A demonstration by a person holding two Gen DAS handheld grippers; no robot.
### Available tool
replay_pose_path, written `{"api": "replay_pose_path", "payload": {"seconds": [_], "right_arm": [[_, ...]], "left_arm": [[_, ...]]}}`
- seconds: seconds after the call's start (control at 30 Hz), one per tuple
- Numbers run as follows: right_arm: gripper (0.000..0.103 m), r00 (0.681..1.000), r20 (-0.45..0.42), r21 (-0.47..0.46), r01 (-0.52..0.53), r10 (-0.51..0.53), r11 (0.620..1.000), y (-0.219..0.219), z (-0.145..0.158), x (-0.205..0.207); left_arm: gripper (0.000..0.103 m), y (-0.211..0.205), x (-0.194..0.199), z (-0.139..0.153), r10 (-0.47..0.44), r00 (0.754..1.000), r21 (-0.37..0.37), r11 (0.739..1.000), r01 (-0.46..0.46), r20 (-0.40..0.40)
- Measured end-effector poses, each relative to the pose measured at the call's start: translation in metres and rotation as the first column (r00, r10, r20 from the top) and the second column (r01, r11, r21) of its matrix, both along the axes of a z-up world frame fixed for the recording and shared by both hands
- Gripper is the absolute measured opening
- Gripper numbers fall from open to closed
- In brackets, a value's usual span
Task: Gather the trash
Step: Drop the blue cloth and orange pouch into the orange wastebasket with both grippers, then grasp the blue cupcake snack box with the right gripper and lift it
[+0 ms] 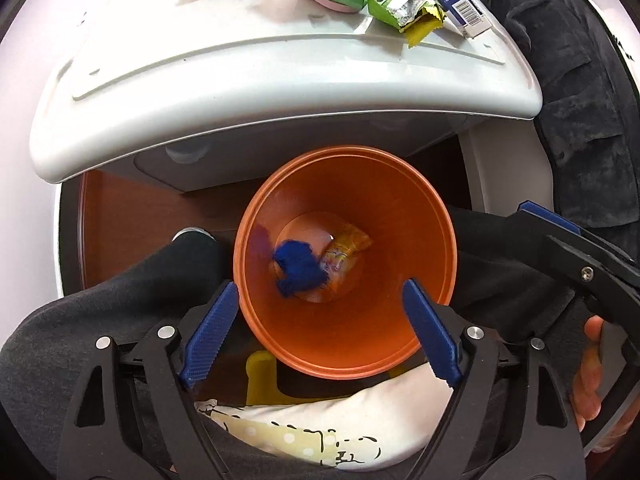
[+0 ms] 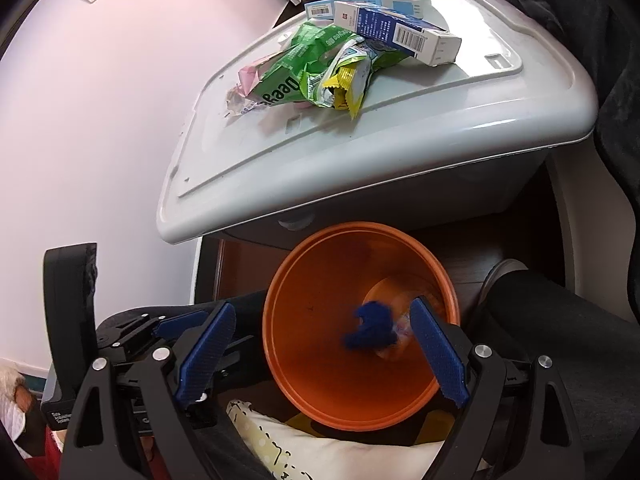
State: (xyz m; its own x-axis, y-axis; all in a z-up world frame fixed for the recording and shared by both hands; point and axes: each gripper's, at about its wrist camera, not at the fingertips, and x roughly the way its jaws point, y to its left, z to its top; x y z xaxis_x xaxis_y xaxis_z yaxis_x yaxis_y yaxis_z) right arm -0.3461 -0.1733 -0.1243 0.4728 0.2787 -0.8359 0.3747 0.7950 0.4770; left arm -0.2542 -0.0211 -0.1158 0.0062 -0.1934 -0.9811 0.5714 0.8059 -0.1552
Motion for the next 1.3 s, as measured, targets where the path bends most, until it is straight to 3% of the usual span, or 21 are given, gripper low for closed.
{"api": "replay_pose_path", "payload": {"seconds": [0.17,0.27,0.37,0.47,0.63,0.8,0.87,0.97,1.13,1.3], "right_arm": [[0.088,1.0,0.016,-0.018,-0.004,0.004,1.0,-0.003,0.012,0.005],[0.088,0.997,0.054,-0.083,-0.056,0.06,0.995,-0.006,0.038,0.019],[0.089,0.977,0.093,-0.24,-0.164,0.191,0.957,-0.006,0.08,0.055],[0.093,0.961,0.113,-0.327,-0.206,0.254,0.922,-0.019,0.113,0.091],[0.095,0.978,0.088,-0.428,-0.132,0.187,0.894,-0.08,0.139,0.157],[0.094,0.998,0.014,-0.407,-0.053,0.064,0.912,-0.15,0.115,0.218],[0.093,0.999,-0.018,-0.316,0.027,-0.035,0.948,-0.178,0.092,0.242],[0.092,0.987,-0.033,-0.224,0.148,-0.159,0.963,-0.2,0.07,0.269],[0.092,0.956,-0.124,-0.326,0.215,-0.267,0.921,-0.205,0.041,0.301],[0.092,0.941,-0.147,-0.325,0.245,-0.305,0.914,-0.209,0.028,0.316]], "left_arm": [[0.082,0.007,0.015,0.014,0.02,0.999,-0.026,0.999,-0.019,0.042],[0.082,0.023,0.044,0.046,0.087,0.984,-0.078,0.994,-0.076,0.154],[0.088,0.043,0.072,0.076,0.196,0.946,-0.12,0.978,-0.17,0.259],[0.09,0.056,0.093,0.095,0.271,0.913,-0.16,0.96,-0.231,0.305],[0.091,0.056,0.11,0.095,0.303,0.904,-0.191,0.948,-0.254,0.302],[0.091,0.039,0.125,0.078,0.322,0.901,-0.203,0.941,-0.271,0.29],[0.091,0.036,0.132,0.076,0.331,0.894,-0.212,0.938,-0.275,0.302],[0.091,0.034,0.138,0.074,0.339,0.881,-0.223,0.935,-0.277,0.329],[0.091,0.038,0.142,0.076,0.362,0.868,-0.261,0.923,-0.282,0.341],[0.091,0.046,0.144,0.078,0.393,0.863,-0.311,0.903,-0.297,0.317]]}}
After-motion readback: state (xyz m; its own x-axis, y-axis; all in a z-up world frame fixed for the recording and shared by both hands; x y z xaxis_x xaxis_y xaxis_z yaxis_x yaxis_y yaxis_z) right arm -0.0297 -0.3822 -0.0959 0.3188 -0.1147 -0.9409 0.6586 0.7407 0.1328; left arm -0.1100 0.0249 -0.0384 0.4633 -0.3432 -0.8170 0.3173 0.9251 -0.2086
